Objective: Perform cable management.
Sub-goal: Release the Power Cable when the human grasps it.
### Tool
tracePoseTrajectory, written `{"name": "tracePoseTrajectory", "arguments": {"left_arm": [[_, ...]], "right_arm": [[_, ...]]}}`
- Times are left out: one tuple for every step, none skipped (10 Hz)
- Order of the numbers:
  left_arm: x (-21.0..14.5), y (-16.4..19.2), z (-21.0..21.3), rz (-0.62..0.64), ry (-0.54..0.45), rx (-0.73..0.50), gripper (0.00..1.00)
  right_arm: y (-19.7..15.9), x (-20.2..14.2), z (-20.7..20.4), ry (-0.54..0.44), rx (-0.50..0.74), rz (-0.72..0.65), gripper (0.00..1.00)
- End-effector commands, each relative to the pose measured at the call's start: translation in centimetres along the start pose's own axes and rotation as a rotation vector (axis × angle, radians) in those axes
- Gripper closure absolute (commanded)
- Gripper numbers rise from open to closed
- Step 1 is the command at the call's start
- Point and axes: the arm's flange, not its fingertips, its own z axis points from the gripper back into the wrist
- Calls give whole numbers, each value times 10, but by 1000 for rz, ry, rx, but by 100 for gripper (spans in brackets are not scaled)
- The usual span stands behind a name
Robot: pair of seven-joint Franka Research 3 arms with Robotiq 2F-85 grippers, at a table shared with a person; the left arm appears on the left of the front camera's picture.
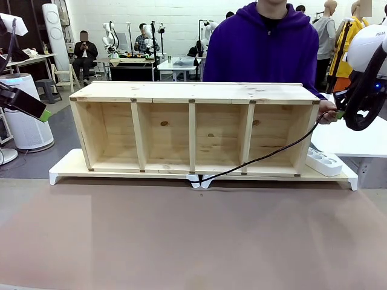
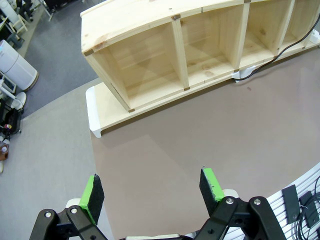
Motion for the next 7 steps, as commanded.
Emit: {"name": "tracePoseTrajectory", "arguments": {"left_arm": [[1,2,-1,-16,-12,5,0],[1,2,-1,-16,-12,5,0],[1,2,-1,-16,-12,5,0],[1,2,-1,-16,-12,5,0],[1,2,-1,-16,-12,5,0],[1,2,-1,-16,-12,5,0],[1,2,-1,-16,-12,5,0]], "right_arm": [[0,0,1,-8,-1,-1,85],[0,0,1,-8,-1,-1,85],[0,0,1,-8,-1,-1,85],[0,0,1,-8,-1,-1,85],[0,0,0,0,0,1,65],[-1,0,0,4,2,-14,65],[-2,0,0,11,-3,-18,45]]}}
